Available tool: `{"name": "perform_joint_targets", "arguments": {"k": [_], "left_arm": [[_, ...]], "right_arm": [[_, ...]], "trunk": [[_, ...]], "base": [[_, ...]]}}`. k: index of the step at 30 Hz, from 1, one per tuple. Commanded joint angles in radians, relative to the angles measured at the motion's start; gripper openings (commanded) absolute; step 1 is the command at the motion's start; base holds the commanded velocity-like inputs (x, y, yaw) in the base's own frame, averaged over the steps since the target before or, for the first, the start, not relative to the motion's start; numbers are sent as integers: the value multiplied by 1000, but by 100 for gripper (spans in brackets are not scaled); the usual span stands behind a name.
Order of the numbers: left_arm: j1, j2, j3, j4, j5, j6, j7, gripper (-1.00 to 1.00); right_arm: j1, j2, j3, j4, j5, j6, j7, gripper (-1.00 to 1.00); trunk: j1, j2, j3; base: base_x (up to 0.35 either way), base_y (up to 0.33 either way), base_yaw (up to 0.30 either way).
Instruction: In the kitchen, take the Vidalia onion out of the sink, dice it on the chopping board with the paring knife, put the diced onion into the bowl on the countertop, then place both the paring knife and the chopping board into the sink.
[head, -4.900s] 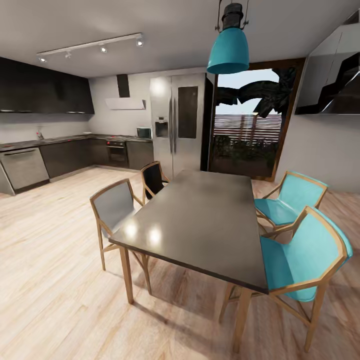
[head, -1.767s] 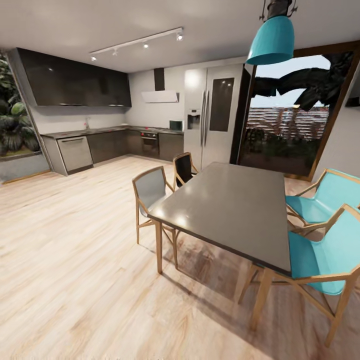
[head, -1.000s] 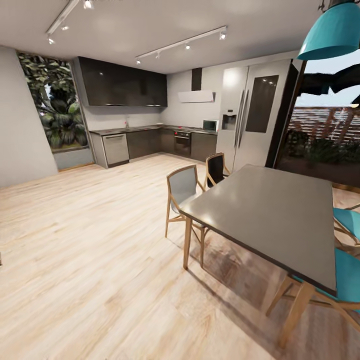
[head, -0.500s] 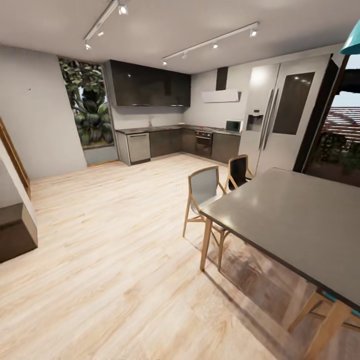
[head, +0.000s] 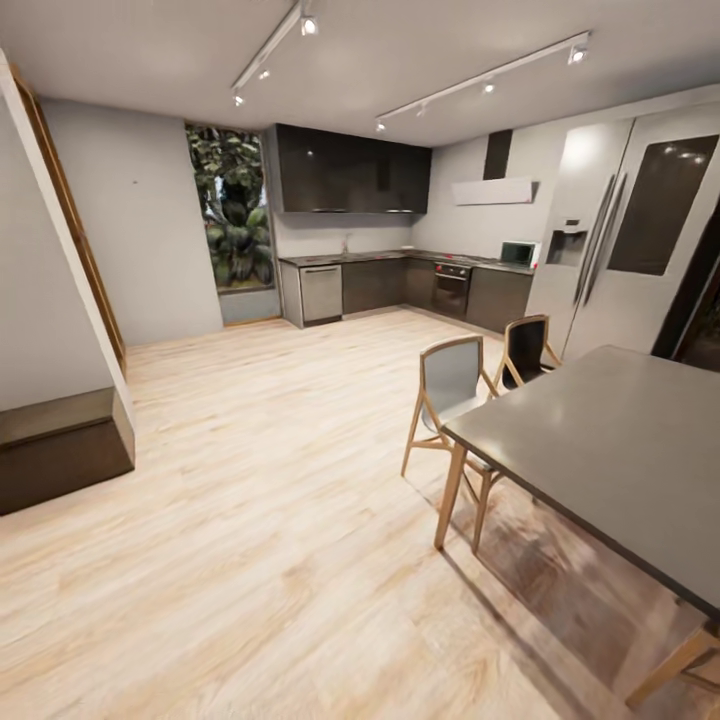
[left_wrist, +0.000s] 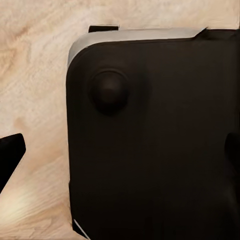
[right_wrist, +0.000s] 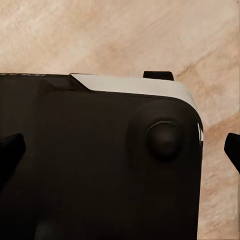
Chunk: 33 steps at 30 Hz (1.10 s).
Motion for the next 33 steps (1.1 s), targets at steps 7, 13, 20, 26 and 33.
{"name": "perform_joint_targets", "arguments": {"k": [7,13,20,26,33], "left_arm": [[-1,11,20,-90,19,-2,0,100],[-1,18,23,-168,21,-1,1,100],[-1,16,23,-309,22,-2,1,100],[-1,14,21,-361,21,-19,0,100],[-1,17,19,-373,21,-57,2,100]], "right_arm": [[0,-7,1,-22,1,-84,0,100],[0,-10,2,-34,2,-182,3,100],[0,-44,-2,-165,1,-239,-24,100],[0,-55,-3,-299,3,-241,-80,100],[0,-68,0,-358,3,-257,-101,100]], "trunk": [[0,0,-1],[0,0,-1],[0,0,-1],[0,0,-1],[0,0,-1]], "base": [[0,0,247],[0,0,43],[0,0,2],[0,0,0],[0,0,0]]}}
